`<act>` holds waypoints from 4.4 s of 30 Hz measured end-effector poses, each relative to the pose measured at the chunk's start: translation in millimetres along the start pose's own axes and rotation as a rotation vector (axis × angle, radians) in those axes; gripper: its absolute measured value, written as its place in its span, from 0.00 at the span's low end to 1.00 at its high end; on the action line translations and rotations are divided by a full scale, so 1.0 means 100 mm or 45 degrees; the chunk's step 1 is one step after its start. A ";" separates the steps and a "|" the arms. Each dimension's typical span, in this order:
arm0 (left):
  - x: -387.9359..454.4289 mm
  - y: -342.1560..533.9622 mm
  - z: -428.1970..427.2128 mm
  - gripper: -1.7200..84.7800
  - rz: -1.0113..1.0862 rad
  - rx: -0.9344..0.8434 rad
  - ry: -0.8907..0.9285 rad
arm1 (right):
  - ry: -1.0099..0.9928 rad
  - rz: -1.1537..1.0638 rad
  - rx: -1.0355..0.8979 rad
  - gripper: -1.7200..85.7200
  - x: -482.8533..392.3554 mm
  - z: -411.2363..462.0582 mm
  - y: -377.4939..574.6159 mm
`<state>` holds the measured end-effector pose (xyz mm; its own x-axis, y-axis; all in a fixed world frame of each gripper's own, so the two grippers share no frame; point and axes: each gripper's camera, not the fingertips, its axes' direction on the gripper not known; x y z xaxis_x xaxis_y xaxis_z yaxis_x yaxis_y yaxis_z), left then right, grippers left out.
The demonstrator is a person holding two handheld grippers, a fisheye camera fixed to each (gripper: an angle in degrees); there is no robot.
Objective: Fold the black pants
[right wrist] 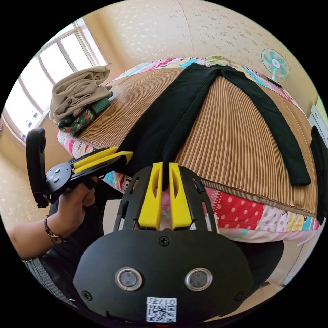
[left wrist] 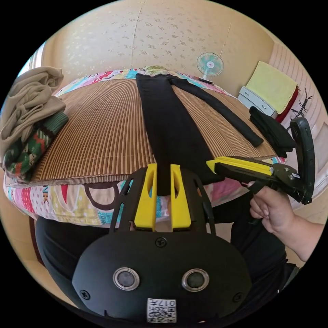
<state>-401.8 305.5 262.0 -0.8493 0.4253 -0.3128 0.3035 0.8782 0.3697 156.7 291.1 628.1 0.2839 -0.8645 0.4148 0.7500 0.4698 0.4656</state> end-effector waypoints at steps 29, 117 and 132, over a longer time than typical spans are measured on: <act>0.48 1.53 -0.13 0.06 0.163 0.113 -0.093 | 0.383 0.086 0.232 0.02 -0.11 0.02 1.43; 0.42 1.99 -0.20 0.06 0.163 0.155 -0.101 | 0.370 0.128 0.237 0.02 -0.19 0.34 1.79; 0.40 1.95 -0.18 0.05 0.171 0.157 -0.109 | 0.352 0.137 0.249 0.03 -0.14 0.35 1.78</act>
<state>-384.0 490.2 337.1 -0.7595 0.5527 -0.3430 0.4665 0.8303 0.3051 265.4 393.3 731.9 0.5265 -0.8111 0.2547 0.5859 0.5633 0.5826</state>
